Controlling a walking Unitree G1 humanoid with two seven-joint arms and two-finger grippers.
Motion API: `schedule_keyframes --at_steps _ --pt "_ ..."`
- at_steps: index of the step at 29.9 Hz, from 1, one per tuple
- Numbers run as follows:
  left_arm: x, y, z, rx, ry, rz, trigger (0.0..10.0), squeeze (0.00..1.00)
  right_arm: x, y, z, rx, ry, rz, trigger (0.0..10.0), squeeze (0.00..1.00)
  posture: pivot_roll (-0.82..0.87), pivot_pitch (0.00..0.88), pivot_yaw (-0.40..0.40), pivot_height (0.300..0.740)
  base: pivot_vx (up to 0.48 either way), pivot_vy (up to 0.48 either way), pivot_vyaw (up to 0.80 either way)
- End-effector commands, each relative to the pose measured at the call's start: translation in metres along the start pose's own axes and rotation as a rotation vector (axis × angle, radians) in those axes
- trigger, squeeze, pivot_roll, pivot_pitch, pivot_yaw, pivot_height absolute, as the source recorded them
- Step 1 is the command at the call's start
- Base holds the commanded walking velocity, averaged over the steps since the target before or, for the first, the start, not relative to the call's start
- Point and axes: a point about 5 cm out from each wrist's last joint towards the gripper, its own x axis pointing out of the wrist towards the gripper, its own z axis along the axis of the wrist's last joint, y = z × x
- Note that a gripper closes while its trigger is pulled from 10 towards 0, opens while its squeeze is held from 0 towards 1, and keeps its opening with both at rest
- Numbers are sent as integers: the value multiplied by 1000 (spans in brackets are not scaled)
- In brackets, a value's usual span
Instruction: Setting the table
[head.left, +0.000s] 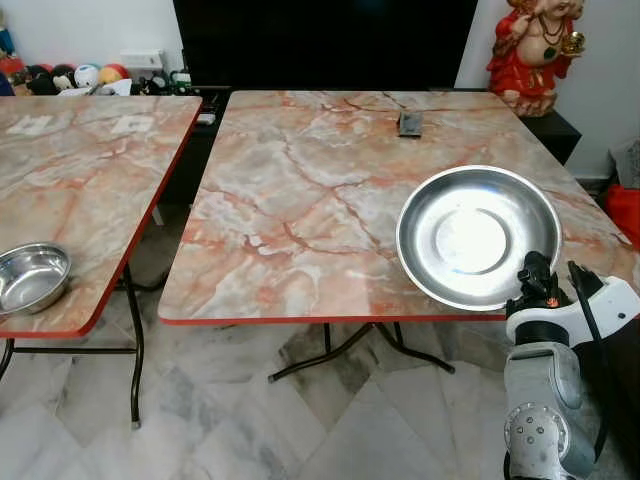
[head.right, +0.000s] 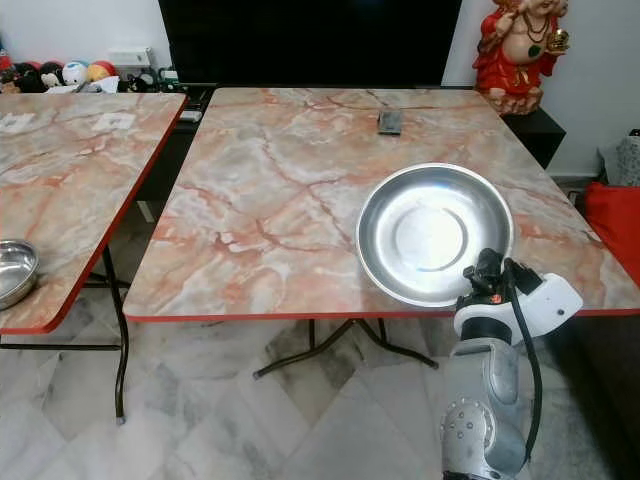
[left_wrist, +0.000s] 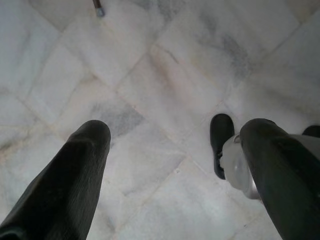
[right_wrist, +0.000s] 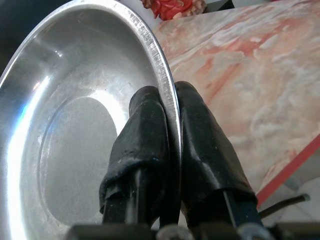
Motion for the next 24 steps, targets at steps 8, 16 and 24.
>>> schedule_keyframes --at_steps 8,16,24 --pt "-1 0 -3 -9 11 -5 10000 0 1 8 -1 13 -3 21 10000 0 -21 95 -24 740 368 0 0" --pt "-1 -3 -4 -9 16 -22 10000 0 2 2 1 8 -12 -27 10000 0 -23 98 -25 740 284 0 0" --pt "-1 -3 -5 -3 19 -21 10000 0 -8 -13 -5 260 65 -165 10000 0 -22 104 -24 740 0 0 0"
